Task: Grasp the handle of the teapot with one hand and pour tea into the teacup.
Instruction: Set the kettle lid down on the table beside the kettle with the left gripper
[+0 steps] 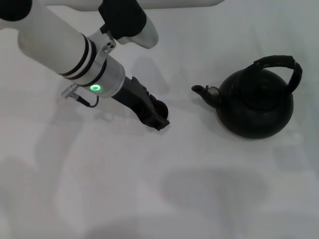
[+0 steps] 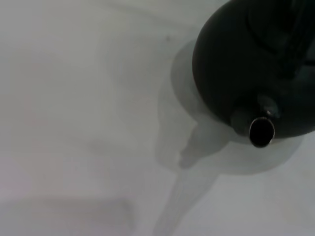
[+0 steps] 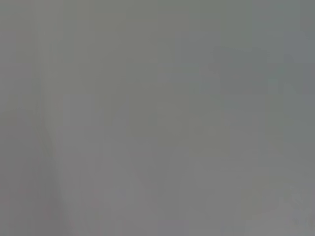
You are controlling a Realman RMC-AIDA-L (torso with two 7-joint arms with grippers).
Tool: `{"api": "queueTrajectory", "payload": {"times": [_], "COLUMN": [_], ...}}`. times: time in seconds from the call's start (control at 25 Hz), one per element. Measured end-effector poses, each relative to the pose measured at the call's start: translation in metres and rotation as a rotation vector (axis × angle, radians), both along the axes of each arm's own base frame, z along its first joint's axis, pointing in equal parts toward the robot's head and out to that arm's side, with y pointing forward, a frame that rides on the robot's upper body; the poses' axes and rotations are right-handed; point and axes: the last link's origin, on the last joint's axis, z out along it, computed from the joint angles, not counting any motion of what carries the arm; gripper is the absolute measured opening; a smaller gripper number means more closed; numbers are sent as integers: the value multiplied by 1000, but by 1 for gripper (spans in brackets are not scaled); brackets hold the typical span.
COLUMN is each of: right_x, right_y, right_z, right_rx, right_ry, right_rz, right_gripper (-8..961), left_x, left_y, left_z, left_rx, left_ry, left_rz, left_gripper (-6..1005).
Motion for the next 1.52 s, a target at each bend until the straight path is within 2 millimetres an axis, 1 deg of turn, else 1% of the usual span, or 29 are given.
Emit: {"api": "queueTrajectory", "payload": {"times": [0.24, 0.76, 1.52], "right_x": [-1, 0, 2], "right_y": [1, 0, -1], "right_z": [0, 1, 0], "right_rx": [2, 4, -1], "right_ry": [0, 1, 0], "right_rz": [3, -3, -11], "right_gripper": [858, 858, 857], "left_x": [-1, -5, 0], "left_y": [0, 1, 1], "left_z": [-6, -10, -10], "left_rx": [-14, -3, -17], "left_ry": [22, 35, 47], "left_rz": [-2, -2, -14], "left_gripper": [698, 712, 760]}}
